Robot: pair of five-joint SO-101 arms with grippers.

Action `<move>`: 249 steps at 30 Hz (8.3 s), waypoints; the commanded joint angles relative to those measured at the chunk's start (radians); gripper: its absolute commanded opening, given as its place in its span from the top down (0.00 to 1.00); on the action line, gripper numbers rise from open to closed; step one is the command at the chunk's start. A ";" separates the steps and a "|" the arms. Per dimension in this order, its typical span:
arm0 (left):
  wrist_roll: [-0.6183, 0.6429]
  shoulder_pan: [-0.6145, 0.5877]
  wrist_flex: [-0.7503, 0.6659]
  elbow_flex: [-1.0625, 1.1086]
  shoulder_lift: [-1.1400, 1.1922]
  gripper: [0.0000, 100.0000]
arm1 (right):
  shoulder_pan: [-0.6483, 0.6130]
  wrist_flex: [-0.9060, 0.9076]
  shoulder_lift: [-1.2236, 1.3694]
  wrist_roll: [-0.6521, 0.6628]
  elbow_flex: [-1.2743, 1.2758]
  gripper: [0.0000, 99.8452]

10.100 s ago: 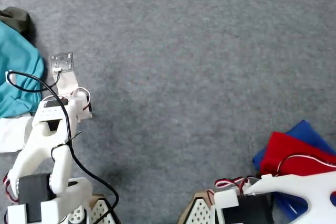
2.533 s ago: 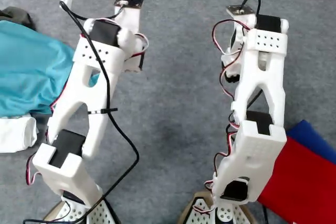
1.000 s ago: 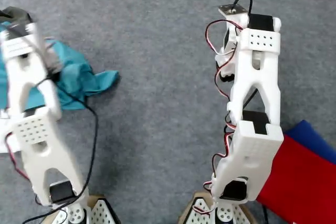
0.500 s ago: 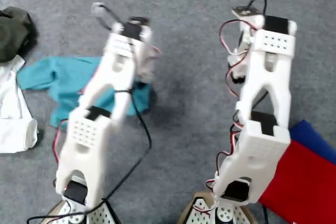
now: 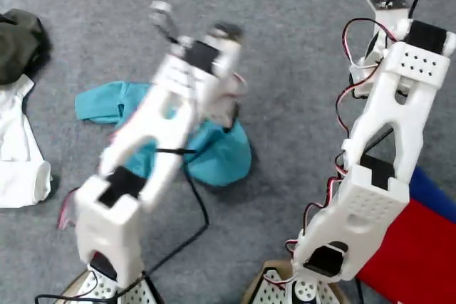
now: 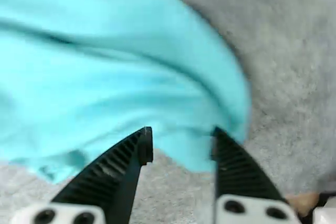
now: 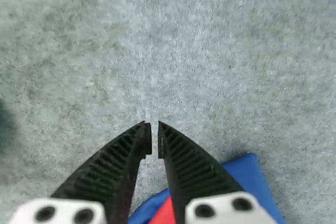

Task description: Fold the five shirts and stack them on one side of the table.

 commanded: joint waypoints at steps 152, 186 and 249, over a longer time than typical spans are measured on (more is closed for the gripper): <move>0.420 -0.338 -0.706 -0.577 0.460 0.92 | -0.835 -0.172 -0.848 -0.166 1.116 1.00; 0.230 -0.190 0.006 -0.103 0.274 0.79 | -0.289 -0.241 -0.549 -0.212 0.423 0.77; -0.315 -0.951 -0.339 0.529 -0.283 0.98 | -0.450 0.017 0.819 -0.247 -0.757 1.00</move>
